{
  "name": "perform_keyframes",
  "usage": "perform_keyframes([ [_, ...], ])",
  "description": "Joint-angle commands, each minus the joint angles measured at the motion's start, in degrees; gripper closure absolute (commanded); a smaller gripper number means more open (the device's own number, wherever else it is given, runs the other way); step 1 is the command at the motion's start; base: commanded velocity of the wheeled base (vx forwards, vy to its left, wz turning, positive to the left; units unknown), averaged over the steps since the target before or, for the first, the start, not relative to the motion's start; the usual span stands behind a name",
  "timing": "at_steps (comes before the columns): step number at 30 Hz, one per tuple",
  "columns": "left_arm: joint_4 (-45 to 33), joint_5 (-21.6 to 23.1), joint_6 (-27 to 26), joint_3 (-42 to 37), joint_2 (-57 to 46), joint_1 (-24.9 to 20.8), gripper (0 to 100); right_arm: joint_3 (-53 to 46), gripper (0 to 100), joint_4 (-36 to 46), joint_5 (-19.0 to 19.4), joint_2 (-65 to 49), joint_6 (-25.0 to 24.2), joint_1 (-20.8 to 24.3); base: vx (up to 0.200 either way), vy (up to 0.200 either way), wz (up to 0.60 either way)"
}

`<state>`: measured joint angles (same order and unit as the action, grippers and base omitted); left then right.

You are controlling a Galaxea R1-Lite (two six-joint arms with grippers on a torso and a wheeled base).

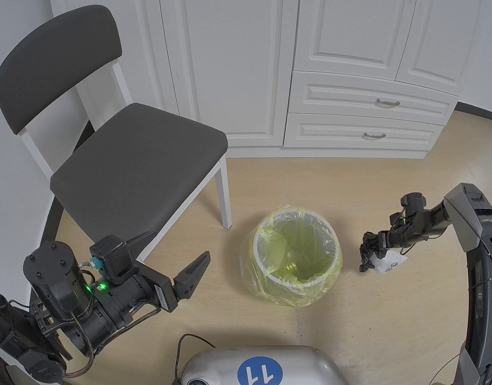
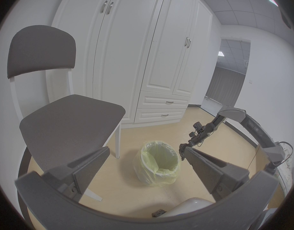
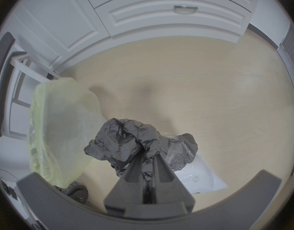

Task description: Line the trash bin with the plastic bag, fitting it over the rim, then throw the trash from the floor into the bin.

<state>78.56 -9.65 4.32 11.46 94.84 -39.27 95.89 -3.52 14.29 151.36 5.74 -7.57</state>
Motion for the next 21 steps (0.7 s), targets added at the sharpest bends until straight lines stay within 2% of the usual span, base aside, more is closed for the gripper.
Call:
perform_keyframes([
  [1, 0.0, -0.1, 0.0, 0.0, -0.2, 0.0, 0, -4.4, 100, 0.0, 1.6, -8.5, -0.2, -0.3, 0.0, 0.0, 0.0],
  [15, 0.0, -0.1, -0.1, 0.0, -0.8, 0.0, 0, -12.1, 100, -0.3, 2.1, -20.6, -0.2, 1.2, 0.0, 0.0, 0.0],
  [21, 0.0, -0.1, -0.2, -0.1, -1.5, 0.0, 0, -18.9, 100, -0.9, 2.3, -29.9, 0.0, 4.0, 0.0, 0.0, 0.0],
])
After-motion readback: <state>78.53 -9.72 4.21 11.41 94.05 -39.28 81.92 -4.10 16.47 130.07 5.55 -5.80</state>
